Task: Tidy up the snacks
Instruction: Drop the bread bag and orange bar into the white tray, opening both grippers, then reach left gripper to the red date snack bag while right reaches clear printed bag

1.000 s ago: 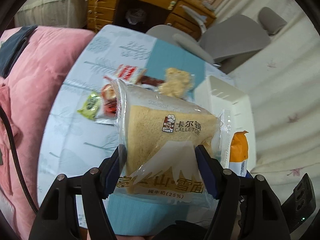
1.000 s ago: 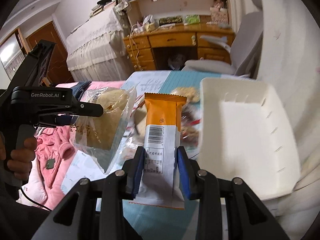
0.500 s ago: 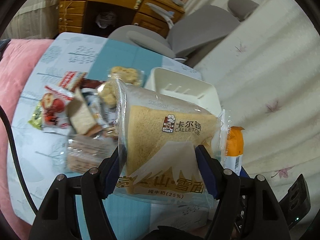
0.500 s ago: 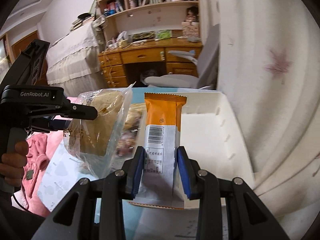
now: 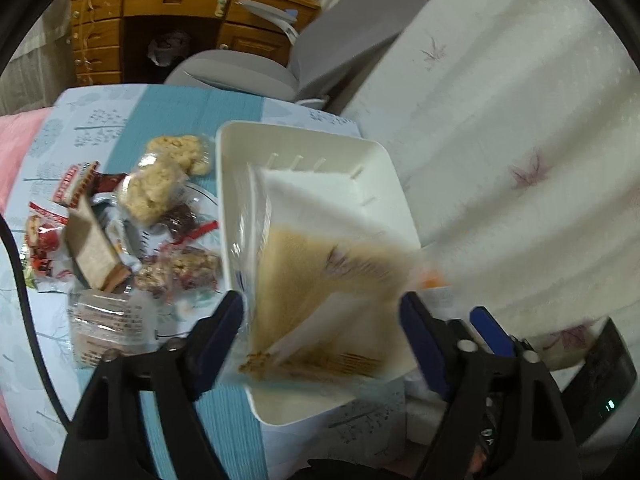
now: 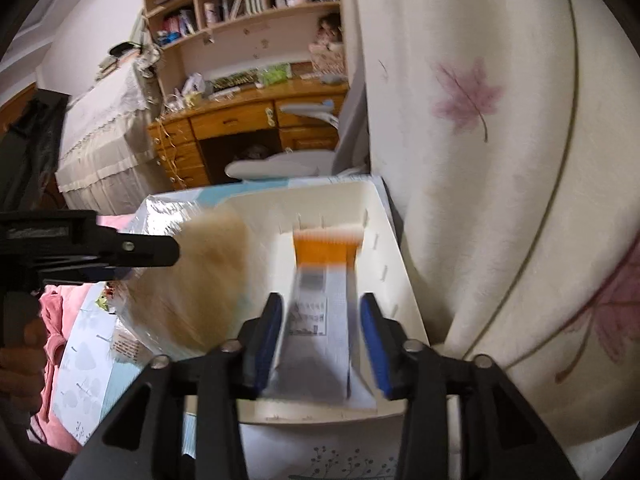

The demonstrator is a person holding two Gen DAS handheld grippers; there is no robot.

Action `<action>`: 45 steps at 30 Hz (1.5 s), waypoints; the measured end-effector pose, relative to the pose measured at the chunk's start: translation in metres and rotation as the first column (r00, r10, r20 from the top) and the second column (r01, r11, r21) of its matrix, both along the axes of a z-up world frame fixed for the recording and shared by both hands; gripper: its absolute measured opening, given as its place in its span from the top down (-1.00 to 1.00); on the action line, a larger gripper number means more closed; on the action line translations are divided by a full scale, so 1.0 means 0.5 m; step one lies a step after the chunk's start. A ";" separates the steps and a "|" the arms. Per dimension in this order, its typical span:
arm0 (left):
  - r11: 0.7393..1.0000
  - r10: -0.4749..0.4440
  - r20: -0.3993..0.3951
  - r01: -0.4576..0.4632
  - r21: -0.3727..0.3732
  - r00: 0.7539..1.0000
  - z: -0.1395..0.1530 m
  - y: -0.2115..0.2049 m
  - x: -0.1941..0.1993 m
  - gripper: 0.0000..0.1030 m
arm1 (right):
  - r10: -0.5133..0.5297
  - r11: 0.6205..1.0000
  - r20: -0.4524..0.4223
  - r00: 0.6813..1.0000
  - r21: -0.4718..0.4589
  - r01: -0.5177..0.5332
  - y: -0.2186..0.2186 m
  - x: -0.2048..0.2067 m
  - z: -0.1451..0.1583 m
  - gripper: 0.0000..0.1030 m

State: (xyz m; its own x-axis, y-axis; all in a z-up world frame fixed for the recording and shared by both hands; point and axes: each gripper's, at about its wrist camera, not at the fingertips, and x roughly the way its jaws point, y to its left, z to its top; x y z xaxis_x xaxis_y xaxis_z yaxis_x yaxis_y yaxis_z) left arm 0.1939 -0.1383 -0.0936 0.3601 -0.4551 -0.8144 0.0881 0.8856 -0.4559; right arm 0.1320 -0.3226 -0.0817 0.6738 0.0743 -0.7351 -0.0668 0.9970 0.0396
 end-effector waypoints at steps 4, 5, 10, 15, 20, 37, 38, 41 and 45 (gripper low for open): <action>1.000 0.003 -0.005 -0.003 0.007 1.000 -0.003 0.000 -0.010 -0.71 | -0.040 0.998 -0.041 0.998 0.053 0.042 -0.014 0.008 -0.012 -0.21; 1.000 0.009 -0.013 -0.009 0.009 1.000 -0.006 0.002 -0.010 -0.71 | -0.047 0.997 -0.052 0.998 0.053 0.049 -0.015 0.009 -0.015 -0.22; 0.999 0.044 -0.062 -0.042 0.032 0.997 -0.024 0.027 -0.023 -0.71 | -0.051 0.995 -0.104 0.993 0.075 0.059 -0.008 0.007 -0.034 -0.23; 0.996 0.064 -0.080 -0.059 0.061 0.995 -0.041 0.054 -0.050 -0.71 | -0.031 0.994 -0.145 0.989 0.097 0.046 0.016 0.006 -0.049 -0.23; 0.991 0.071 -0.094 -0.060 0.116 0.993 -0.064 0.084 -0.087 -0.71 | 0.010 0.991 -0.188 0.982 0.136 0.016 0.050 0.004 -0.063 -0.23; 0.959 0.167 -0.116 -0.135 0.248 0.979 -0.108 0.276 -0.140 -0.71 | 0.172 0.979 -0.206 0.963 0.148 -0.143 0.223 -0.005 -0.067 -0.23; 0.958 0.173 -0.118 -0.139 0.249 0.978 -0.109 0.288 -0.140 -0.71 | 0.173 0.978 -0.207 0.963 0.148 -0.144 0.230 -0.005 -0.067 -0.23; 0.956 0.185 -0.125 -0.150 0.251 0.975 -0.112 0.322 -0.142 -0.71 | 0.178 0.978 -0.212 0.961 0.148 -0.149 0.261 -0.003 -0.069 -0.23; 0.954 0.199 -0.132 -0.162 0.251 0.971 -0.114 0.366 -0.140 -0.71 | 0.189 0.976 -0.224 0.956 0.148 -0.158 0.306 0.001 -0.074 -0.23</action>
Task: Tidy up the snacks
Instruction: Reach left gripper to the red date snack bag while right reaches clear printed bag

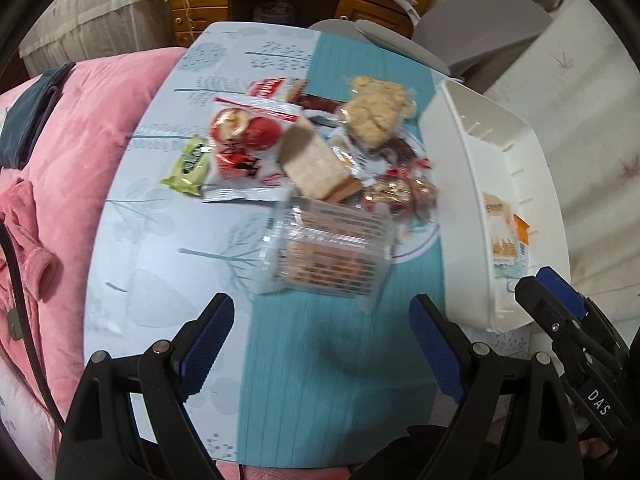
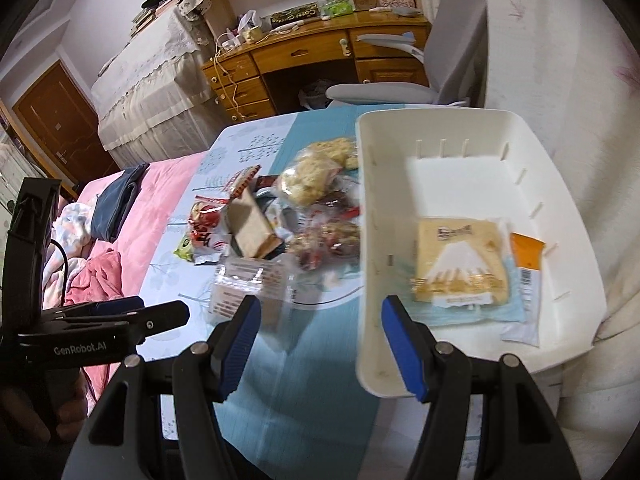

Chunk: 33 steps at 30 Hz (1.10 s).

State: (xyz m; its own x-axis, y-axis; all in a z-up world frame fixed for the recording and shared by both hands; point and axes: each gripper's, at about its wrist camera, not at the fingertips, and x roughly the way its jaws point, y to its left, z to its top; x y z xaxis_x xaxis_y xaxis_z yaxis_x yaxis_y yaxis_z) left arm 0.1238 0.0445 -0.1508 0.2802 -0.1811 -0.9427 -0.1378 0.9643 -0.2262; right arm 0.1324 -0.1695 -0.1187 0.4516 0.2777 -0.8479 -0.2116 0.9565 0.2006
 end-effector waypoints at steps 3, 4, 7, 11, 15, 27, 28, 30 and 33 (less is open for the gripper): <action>1.000 0.001 -0.003 -0.001 -0.001 1.000 -0.001 0.034 0.006 -0.71 | 0.006 1.000 -0.011 1.000 0.000 -0.006 0.032 0.004 -0.006 -0.23; 1.000 0.000 -0.001 0.000 -0.001 1.000 -0.001 0.043 0.007 -0.71 | 0.008 1.000 -0.016 1.000 0.003 -0.008 0.043 0.006 -0.008 -0.23; 1.000 -0.009 0.010 0.009 0.001 1.000 0.002 0.070 0.012 -0.71 | 0.007 1.000 -0.033 0.999 0.009 -0.007 0.072 0.012 -0.015 -0.23; 1.000 -0.019 0.025 0.019 0.002 1.000 0.005 0.109 0.025 -0.71 | 0.005 1.000 -0.060 0.998 0.018 -0.004 0.111 0.020 -0.030 -0.23; 1.000 -0.028 0.004 0.028 0.010 1.000 -0.003 0.147 0.051 -0.71 | 0.006 1.000 -0.103 0.995 0.025 -0.003 0.150 0.028 -0.050 -0.23; 0.998 -0.055 -0.004 0.055 -0.028 0.998 -0.051 0.203 0.150 -0.71 | -0.042 0.999 -0.240 0.970 0.014 0.047 0.233 0.052 -0.138 -0.41; 0.998 -0.061 -0.004 0.061 -0.033 0.998 -0.059 0.204 0.160 -0.71 | -0.047 0.999 -0.252 0.966 0.006 0.051 0.240 0.054 -0.147 -0.43; 0.997 -0.072 -0.008 0.071 -0.039 0.997 -0.073 0.206 0.176 -0.71 | -0.060 0.998 -0.266 0.962 -0.016 0.058 0.250 0.058 -0.162 -0.48; 0.995 -0.079 -0.015 0.078 -0.056 0.997 -0.096 0.211 0.201 -0.71 | -0.090 0.995 -0.286 0.954 -0.067 0.074 0.262 0.062 -0.187 -0.59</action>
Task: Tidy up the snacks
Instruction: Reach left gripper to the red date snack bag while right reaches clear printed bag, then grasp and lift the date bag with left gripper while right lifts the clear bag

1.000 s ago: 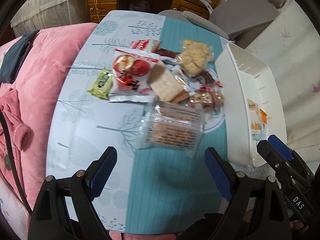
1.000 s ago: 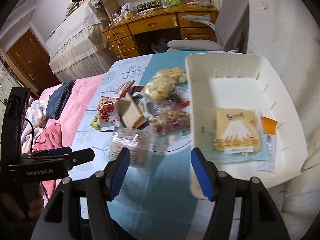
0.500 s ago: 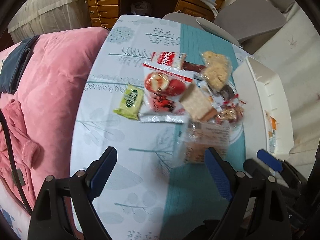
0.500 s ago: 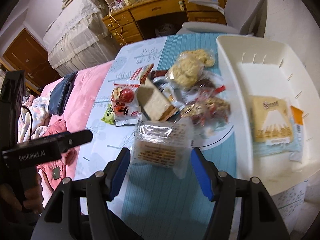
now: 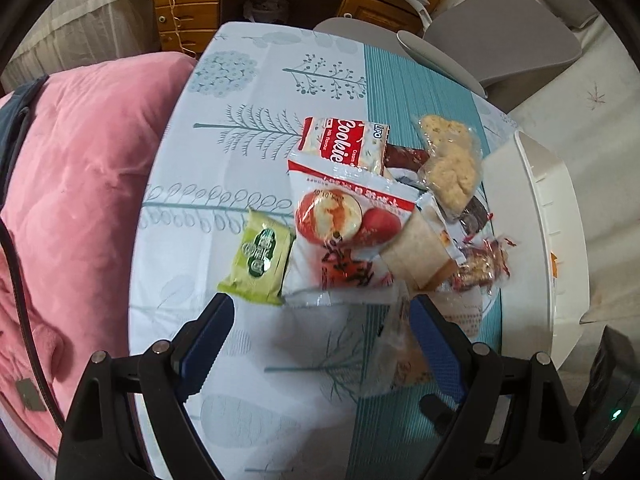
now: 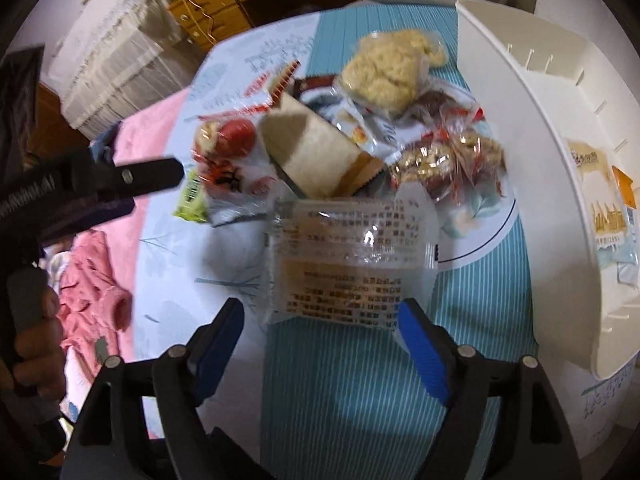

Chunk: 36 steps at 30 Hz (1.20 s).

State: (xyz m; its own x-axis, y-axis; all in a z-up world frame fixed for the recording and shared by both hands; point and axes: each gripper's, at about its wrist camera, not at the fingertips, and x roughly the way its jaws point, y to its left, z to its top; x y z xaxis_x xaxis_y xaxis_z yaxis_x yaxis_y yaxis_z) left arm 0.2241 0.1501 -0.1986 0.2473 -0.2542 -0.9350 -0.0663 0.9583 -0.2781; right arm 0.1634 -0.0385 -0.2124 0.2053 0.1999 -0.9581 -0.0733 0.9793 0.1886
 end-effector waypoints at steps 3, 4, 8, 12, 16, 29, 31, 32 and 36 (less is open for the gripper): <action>1.000 0.004 -0.008 -0.004 -0.021 1.000 -0.025 0.003 0.019 -0.71 | -0.029 0.999 -0.029 0.999 -0.039 0.027 0.005 0.006 -0.026 -0.64; 1.000 0.004 -0.014 -0.005 -0.029 1.000 -0.034 0.002 0.026 -0.71 | -0.044 0.998 -0.033 0.998 -0.055 0.043 0.005 0.008 -0.034 -0.66; 0.999 0.001 -0.028 -0.002 -0.045 1.000 -0.064 -0.005 0.048 -0.71 | -0.087 0.992 -0.034 0.996 -0.091 0.083 0.003 0.019 -0.053 -0.77; 0.999 -0.009 -0.044 0.007 -0.052 0.999 -0.089 -0.019 0.060 -0.71 | -0.098 0.989 -0.031 0.995 -0.117 0.094 0.011 0.032 -0.068 -0.85; 0.999 -0.014 -0.034 0.012 -0.042 0.999 -0.100 -0.028 0.068 -0.71 | -0.097 0.985 -0.036 0.995 -0.145 0.091 0.025 0.041 -0.078 -0.88; 0.998 -0.066 0.043 0.065 0.014 0.997 -0.090 -0.041 0.081 -0.13 | -0.084 0.986 -0.048 0.995 -0.146 0.076 0.050 0.043 -0.085 -0.69; 0.997 -0.070 0.046 0.069 0.016 0.997 -0.090 -0.042 0.081 -0.03 | -0.084 0.986 -0.056 0.995 -0.148 0.075 0.049 0.044 -0.082 -0.67; 0.998 -0.067 0.042 0.067 0.012 0.997 -0.091 -0.040 0.081 0.00 | -0.087 0.986 -0.062 0.994 -0.148 0.077 0.048 0.045 -0.082 -0.66; 0.997 -0.068 0.028 0.068 -0.020 0.997 -0.091 -0.032 0.076 0.23 | -0.108 0.986 -0.096 0.990 -0.141 0.094 0.034 0.047 -0.080 -0.65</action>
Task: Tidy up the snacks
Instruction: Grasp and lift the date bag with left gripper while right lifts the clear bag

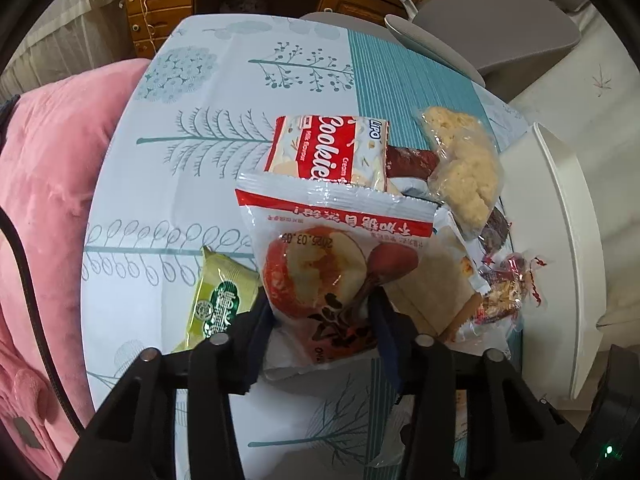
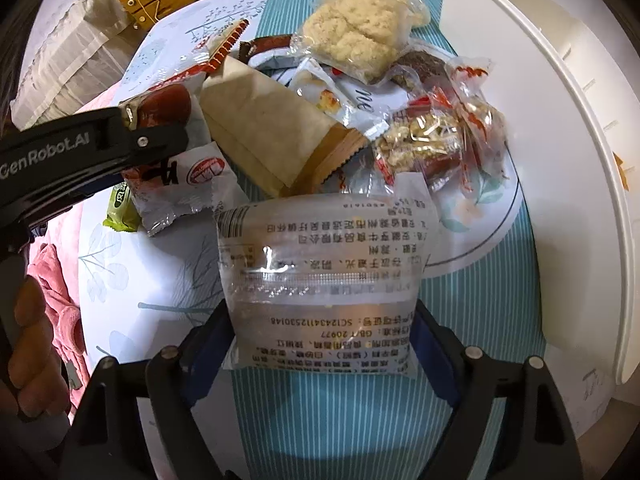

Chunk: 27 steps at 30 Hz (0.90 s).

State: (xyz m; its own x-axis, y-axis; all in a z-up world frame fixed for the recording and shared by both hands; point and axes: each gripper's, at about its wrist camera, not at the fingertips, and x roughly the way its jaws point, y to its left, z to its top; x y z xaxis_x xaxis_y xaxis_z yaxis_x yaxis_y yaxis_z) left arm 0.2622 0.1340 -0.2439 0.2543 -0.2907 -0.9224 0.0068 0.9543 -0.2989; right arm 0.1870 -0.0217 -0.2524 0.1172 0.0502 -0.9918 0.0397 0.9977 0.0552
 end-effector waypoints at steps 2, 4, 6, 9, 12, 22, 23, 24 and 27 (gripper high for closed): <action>1.000 0.001 -0.005 -0.001 -0.017 1.000 0.003 0.006 -0.007 0.25 | -0.010 1.000 -0.022 1.000 0.008 0.010 -0.012 0.001 0.001 -0.64; 1.000 -0.006 -0.009 0.006 -0.024 1.000 0.002 0.007 -0.011 0.25 | -0.019 1.000 -0.048 0.999 0.014 0.019 -0.016 -0.006 0.004 -0.63; 0.999 -0.008 -0.018 0.007 -0.033 1.000 0.002 0.009 -0.013 0.26 | -0.036 0.999 -0.077 0.996 0.025 0.038 -0.021 -0.016 0.004 -0.62; 0.999 -0.005 -0.027 0.003 -0.049 1.000 0.005 0.014 -0.021 0.26 | -0.064 0.996 -0.117 0.991 0.049 0.071 -0.035 -0.035 0.002 -0.61; 0.998 -0.004 -0.020 0.003 -0.062 1.000 0.016 0.019 -0.037 0.26 | -0.107 0.991 -0.159 0.981 0.064 0.118 -0.053 -0.051 -0.001 -0.61; 0.973 0.054 0.042 -0.043 -0.226 0.998 0.072 0.033 -0.109 0.26 | -0.226 0.958 -0.249 0.942 0.121 0.261 -0.125 -0.105 -0.006 -0.60; 0.970 0.062 0.046 -0.049 -0.239 0.997 0.078 0.033 -0.116 0.26 | -0.229 0.955 -0.254 0.940 0.129 0.267 -0.131 -0.110 -0.006 -0.60; 0.966 0.070 0.047 -0.056 -0.251 0.996 0.085 0.032 -0.123 0.26 | -0.230 0.953 -0.257 0.939 0.135 0.270 -0.137 -0.115 -0.005 -0.60; 0.962 0.084 0.053 -0.067 -0.264 0.995 0.107 0.025 -0.146 0.26 | -0.230 0.947 -0.262 0.937 0.160 0.278 -0.161 -0.117 0.000 -0.60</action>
State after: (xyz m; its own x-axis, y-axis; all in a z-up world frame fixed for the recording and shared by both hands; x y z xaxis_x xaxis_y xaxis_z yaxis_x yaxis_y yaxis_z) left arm 0.1894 0.1467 -0.1906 0.3403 -0.4971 -0.7982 -0.0350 0.8416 -0.5390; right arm 0.1283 -0.1021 -0.2523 -0.0861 0.2420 -0.9665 0.3261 0.9234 0.2022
